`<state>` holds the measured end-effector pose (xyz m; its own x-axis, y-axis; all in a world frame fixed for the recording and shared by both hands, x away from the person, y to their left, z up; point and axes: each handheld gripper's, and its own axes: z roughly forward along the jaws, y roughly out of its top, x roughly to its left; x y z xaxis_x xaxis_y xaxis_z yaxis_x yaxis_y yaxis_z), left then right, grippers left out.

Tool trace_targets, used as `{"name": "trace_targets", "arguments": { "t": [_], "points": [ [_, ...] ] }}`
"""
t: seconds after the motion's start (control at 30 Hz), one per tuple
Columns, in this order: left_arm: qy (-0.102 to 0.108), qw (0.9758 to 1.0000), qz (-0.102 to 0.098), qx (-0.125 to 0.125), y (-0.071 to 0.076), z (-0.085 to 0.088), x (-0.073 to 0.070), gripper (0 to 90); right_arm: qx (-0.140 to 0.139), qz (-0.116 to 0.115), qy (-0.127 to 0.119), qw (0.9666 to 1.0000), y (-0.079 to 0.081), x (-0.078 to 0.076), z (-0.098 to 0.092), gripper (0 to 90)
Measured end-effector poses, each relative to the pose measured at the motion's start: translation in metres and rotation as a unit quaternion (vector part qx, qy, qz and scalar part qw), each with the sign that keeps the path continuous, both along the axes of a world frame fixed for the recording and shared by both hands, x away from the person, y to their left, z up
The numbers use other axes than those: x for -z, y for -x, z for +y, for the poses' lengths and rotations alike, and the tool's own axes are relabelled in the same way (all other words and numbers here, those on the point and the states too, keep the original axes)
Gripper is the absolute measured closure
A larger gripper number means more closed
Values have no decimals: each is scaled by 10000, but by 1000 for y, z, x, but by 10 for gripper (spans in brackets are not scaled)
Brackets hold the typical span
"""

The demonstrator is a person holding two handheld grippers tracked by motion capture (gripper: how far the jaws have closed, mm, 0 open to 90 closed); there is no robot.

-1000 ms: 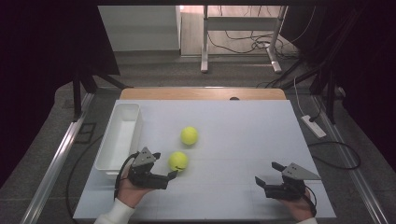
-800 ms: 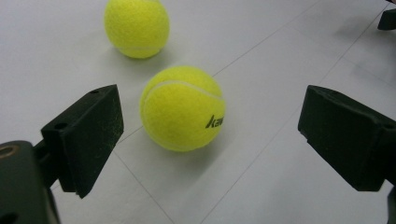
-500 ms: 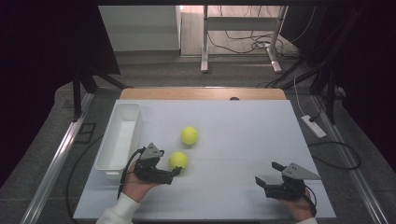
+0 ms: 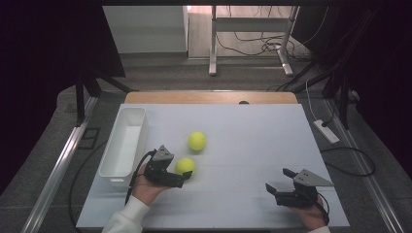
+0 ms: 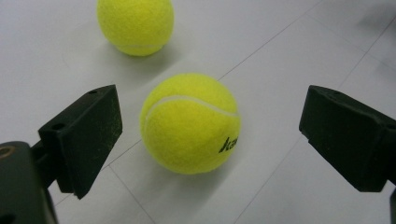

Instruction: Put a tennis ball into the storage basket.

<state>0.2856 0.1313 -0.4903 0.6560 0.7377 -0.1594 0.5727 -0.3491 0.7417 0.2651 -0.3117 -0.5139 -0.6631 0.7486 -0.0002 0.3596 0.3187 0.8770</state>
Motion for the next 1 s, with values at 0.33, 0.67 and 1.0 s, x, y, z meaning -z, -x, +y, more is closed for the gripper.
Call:
{"name": "trace_targets", "arguments": {
  "t": [0.33,0.67,1.0],
  "points": [
    [-190,9997,169,-21,-11,-7,6,61,-18,4,-21,10000,0,0,0,116],
    [-342,9989,300,-55,-19,-10,13,52,14,-16,15,10000,0,0,0,118],
    [-458,9980,435,-69,-25,-13,20,41,24,-14,43,10000,1,0,-1,118]
  ]
}}
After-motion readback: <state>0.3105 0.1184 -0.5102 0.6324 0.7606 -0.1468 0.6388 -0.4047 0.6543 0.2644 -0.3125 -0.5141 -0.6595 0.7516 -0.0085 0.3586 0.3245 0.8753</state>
